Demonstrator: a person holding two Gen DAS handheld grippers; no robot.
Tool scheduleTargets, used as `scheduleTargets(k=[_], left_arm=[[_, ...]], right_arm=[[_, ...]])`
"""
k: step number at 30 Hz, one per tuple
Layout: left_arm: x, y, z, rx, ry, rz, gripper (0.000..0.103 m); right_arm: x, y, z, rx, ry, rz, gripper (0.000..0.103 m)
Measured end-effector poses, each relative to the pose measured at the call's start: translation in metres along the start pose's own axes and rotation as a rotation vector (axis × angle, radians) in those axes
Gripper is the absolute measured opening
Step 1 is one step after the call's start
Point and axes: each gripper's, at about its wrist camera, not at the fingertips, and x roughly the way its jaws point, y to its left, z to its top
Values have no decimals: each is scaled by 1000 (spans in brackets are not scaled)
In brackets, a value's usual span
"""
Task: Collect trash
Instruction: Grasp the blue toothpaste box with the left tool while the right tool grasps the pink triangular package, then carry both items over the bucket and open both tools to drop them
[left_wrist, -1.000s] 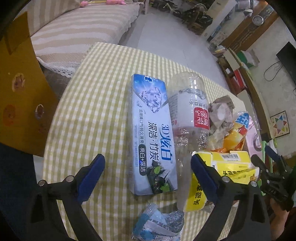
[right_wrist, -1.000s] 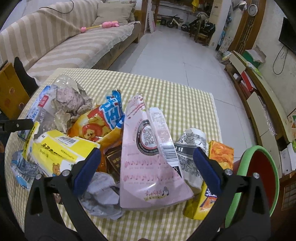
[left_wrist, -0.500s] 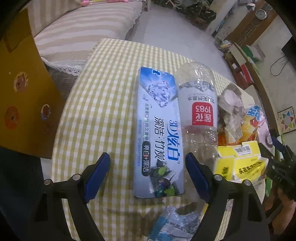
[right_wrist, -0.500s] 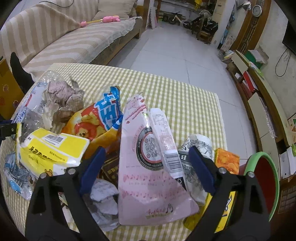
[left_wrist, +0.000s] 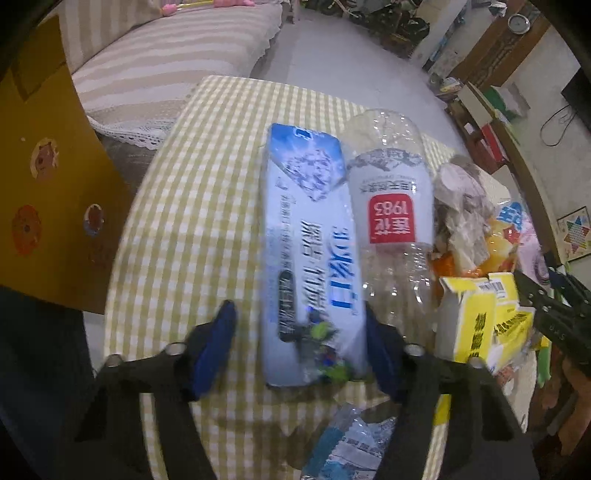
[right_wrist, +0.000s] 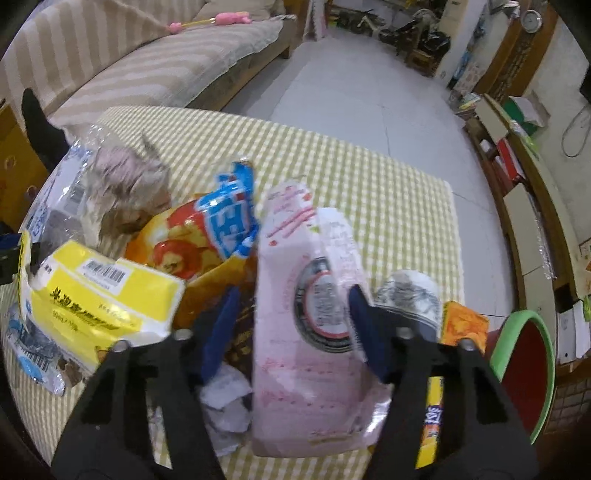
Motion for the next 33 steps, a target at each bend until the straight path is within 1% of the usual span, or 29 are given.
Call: scheduleTargets(k=[2, 4, 5, 10, 14, 20, 28, 33], left_arm=[[-1, -1, -1, 8, 2, -8, 50], [-2, -5, -2, 20, 2, -7, 49], [-3, -5, -3, 22, 3, -11, 49], [-14, -4, -8, 17, -24, -11, 48], [-30, -4, -11, 9, -65, -8, 48], [-64, -9, -13, 0, -141, -5, 48], [-103, -27, -15, 22, -195, -53, 48], [-125, -49, -19, 72, -221, -97, 48]], right_arm=[[-1, 1, 1, 2, 5, 2, 51], [-3, -3, 1, 22, 8, 10, 45], [-3, -6, 2, 27, 9, 14, 45], [-8, -15, -2, 63, 5, 42, 43], [-22, -20, -5, 93, -30, 61, 43], [-50, -28, -8, 117, -99, 77, 43], [-80, -38, -12, 154, -162, 104, 43], [-100, -43, -18, 177, -200, 115, 43]])
